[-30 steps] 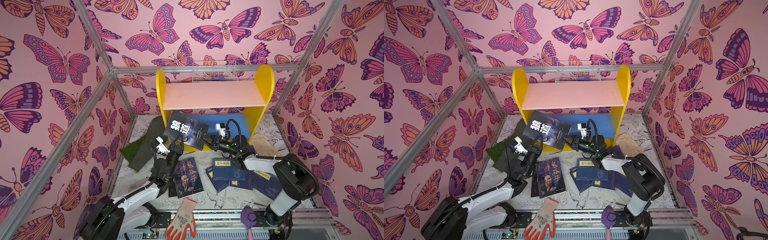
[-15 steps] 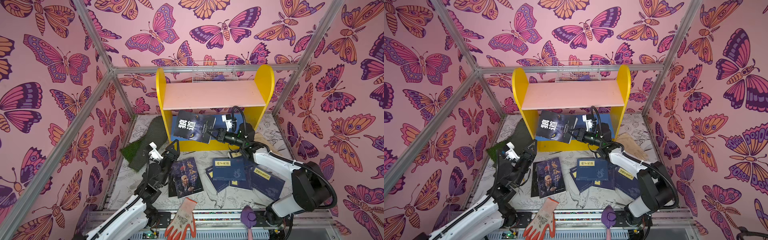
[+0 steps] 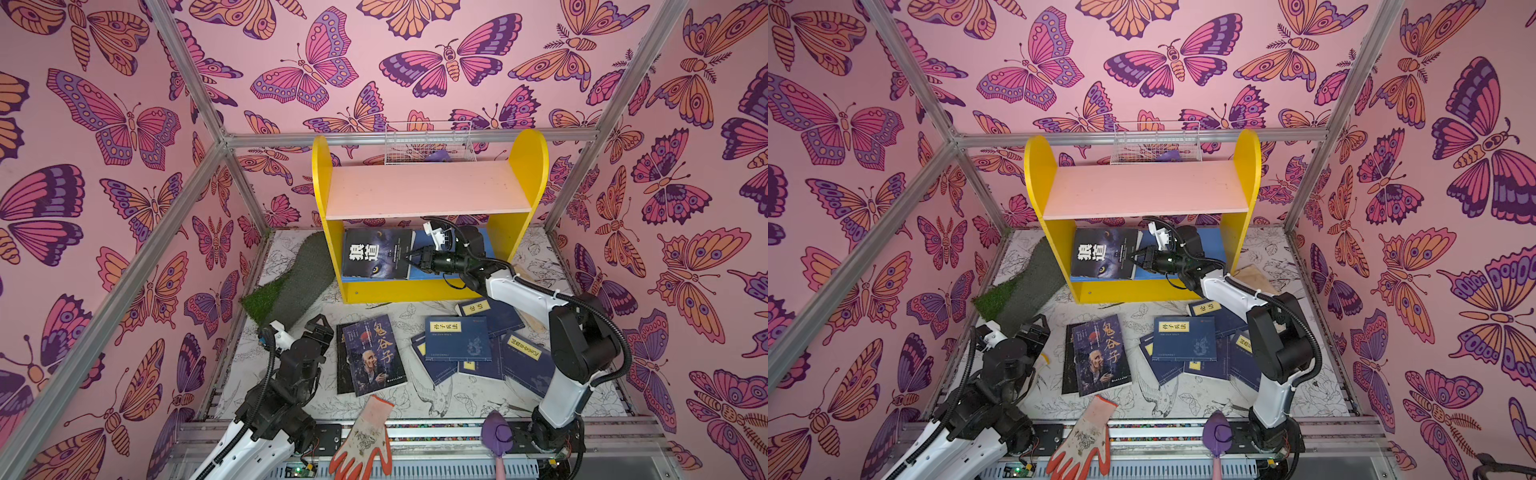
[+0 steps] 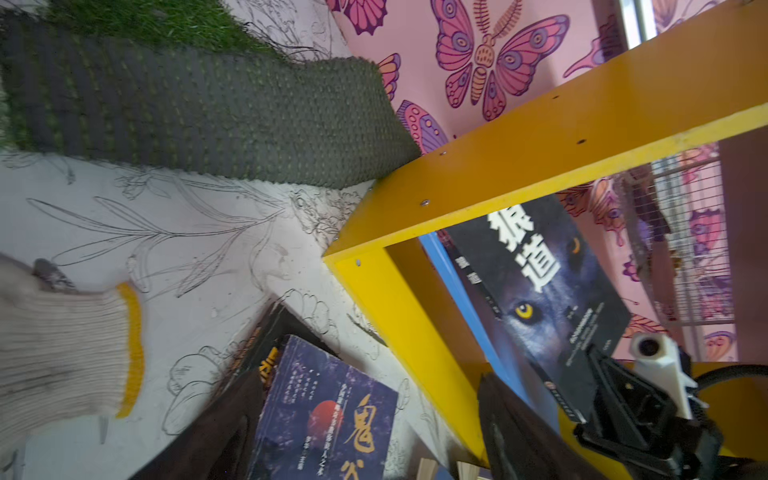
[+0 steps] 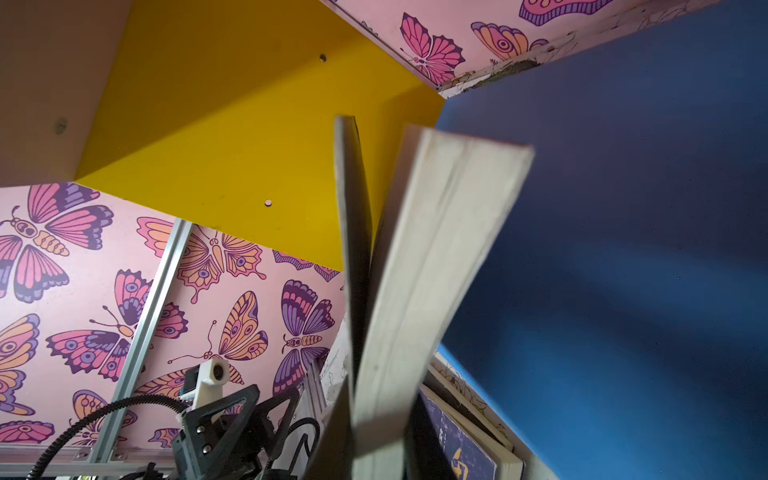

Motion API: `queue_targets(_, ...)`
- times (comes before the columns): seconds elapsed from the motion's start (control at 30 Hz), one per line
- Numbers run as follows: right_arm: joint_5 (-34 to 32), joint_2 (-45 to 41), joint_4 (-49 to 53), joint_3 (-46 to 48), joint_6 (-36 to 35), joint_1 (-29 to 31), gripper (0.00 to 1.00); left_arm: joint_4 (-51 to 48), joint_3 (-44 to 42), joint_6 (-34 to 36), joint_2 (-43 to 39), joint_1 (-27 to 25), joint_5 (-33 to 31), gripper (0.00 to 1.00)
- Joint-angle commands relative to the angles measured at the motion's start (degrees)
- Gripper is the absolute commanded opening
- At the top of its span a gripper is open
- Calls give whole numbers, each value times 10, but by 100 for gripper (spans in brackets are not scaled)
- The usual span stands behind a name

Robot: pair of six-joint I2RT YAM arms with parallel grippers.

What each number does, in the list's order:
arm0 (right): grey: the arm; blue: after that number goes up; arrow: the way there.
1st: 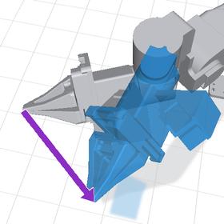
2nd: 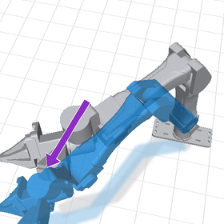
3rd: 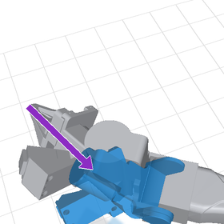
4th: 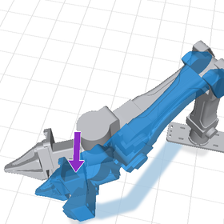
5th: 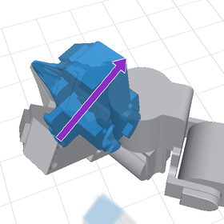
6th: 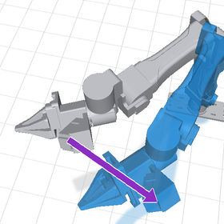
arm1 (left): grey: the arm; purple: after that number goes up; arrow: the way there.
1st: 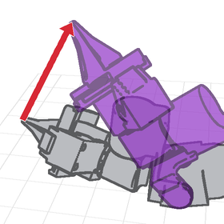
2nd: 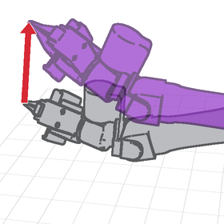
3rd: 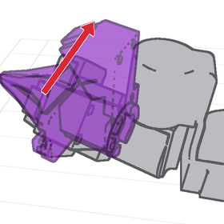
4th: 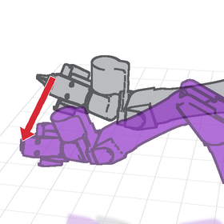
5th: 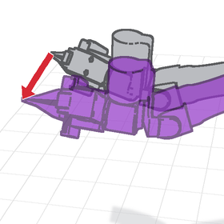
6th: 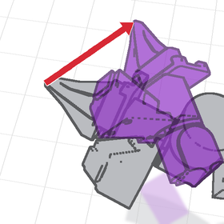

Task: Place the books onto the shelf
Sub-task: 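Carry the black book with the right gripper onto the blue shelf, then open the right gripper and withdraw it from the shelved book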

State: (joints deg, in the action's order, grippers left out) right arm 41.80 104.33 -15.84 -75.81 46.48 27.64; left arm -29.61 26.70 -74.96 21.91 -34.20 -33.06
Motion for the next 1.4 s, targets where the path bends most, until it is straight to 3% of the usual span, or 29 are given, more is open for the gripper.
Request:
queue_targets(0.0,17,25,68,-65,-34,0,0,-44,15,-9,14,-1,-15,84)
queue_targets(0.1,18,55,127,-105,-44,-3,4,-42,23,-6,27,-1,-11,84)
queue_targets(0.17,15,69,145,-119,-40,-4,15,-42,26,-4,35,-1,-8,84)
queue_targets(0.27,-13,79,167,-129,-39,-4,56,-41,27,-5,43,-1,-4,84)
queue_targets(0.33,-45,72,179,-126,-48,-3,72,-38,26,-8,45,-1,-1,85)
queue_targets(0.5,-154,43,212,-111,-86,-2,85,-29,24,-9,48,-1,1,85)
queue_targets(0.63,-220,33,252,-113,-133,5,87,-21,25,-8,58,-2,4,85)
queue_targets(0.83,-251,49,288,-131,-161,20,77,-14,31,-3,75,-1,8,85)
queue_targets(1.1,-232,81,275,-157,-173,29,58,-7,28,6,81,-1,16,85)
queue_targets(1.37,-207,133,270,-223,-209,29,59,-5,24,19,85,-1,20,85)
